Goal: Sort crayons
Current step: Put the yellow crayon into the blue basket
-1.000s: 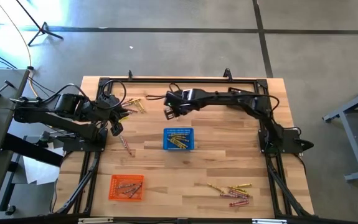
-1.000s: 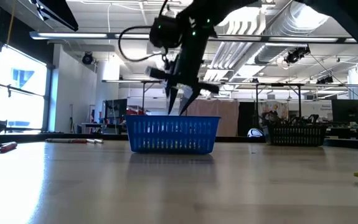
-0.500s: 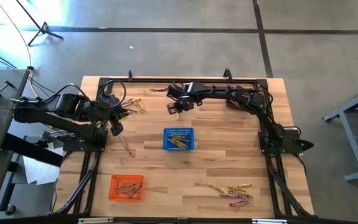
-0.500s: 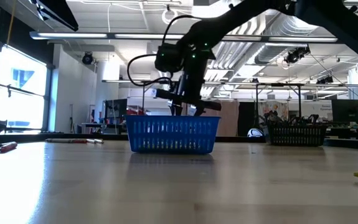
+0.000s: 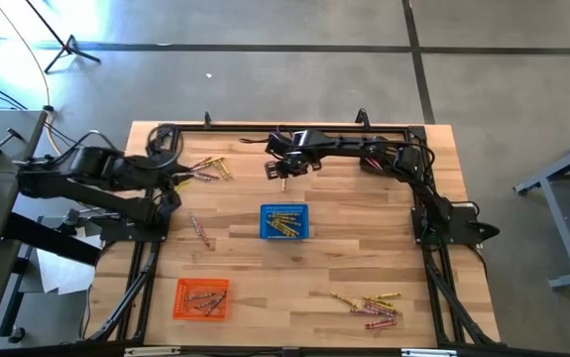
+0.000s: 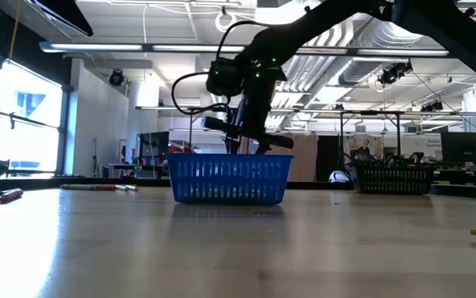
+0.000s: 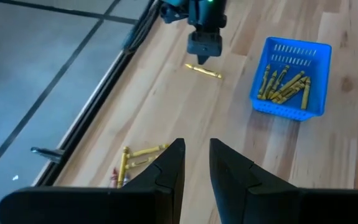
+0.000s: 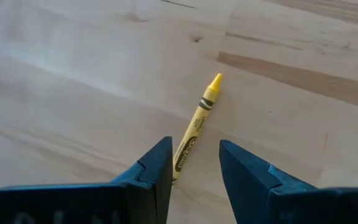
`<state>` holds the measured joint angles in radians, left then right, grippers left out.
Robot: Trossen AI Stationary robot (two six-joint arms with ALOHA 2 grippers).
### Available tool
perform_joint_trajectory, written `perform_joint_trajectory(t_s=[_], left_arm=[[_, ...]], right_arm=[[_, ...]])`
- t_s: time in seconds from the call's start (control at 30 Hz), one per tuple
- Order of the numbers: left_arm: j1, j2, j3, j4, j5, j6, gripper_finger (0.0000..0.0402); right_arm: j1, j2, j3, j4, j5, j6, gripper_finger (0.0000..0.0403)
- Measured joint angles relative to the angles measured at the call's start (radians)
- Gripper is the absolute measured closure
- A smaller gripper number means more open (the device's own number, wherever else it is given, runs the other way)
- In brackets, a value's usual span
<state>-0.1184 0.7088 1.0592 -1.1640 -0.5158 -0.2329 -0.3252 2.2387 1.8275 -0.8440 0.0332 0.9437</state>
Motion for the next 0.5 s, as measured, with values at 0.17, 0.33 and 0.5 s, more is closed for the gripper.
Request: perform_joint_trajectory(t_s=[0.17,0.33,0.5], left_arm=[[0.000,-0.078,0.000,-0.042,-0.008,0.001,0.0341],[0.000,-0.144,0.000,-0.043,-0.005,0.001,0.0341],[0.000,-0.191,0.000,-0.044,-0.001,0.002,0.0341]], right_arm=[[0.006,0.000,0.000,0.000,-0.002,0.065,0.0287],[0.012,0.000,0.000,0.001,-0.008,0.114,0.0288],[0.015,0.000,0.000,0.005,-0.008,0.132,0.0304]])
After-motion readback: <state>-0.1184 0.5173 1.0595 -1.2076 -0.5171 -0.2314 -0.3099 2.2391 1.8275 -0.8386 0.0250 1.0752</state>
